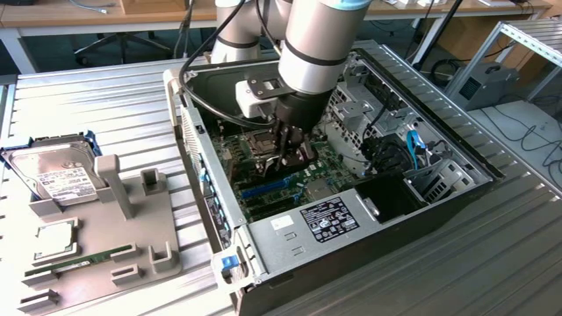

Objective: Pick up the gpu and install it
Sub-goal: 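Insert the gpu into the slot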

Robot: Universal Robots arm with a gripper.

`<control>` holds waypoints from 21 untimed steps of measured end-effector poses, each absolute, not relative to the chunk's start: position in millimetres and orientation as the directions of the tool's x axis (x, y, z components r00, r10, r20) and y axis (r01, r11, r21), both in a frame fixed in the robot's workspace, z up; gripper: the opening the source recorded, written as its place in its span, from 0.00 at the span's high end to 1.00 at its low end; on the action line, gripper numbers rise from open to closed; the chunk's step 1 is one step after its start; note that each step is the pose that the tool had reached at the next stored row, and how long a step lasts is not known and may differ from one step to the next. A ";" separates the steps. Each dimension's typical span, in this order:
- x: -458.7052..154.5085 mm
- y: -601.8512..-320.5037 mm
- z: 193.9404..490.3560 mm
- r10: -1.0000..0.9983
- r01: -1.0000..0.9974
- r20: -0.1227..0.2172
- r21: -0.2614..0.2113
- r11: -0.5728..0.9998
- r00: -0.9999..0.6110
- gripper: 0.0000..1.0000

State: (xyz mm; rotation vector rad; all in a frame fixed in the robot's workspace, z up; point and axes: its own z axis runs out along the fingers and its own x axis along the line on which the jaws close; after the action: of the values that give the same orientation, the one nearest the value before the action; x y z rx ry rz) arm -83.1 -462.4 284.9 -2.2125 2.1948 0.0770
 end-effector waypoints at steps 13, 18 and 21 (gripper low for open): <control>-91.4 -462.5 277.3 -0.999 -1.000 -0.052 0.018 -0.009 0.008 0.74; -93.3 -462.5 273.9 -0.999 -1.000 -0.052 0.018 -0.009 0.008 0.74; -94.3 -462.5 272.3 -0.999 -1.000 -0.052 0.018 -0.009 0.008 0.74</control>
State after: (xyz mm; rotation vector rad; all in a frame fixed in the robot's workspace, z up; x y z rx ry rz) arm -94.3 -462.5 272.3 -2.2126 2.1947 0.0770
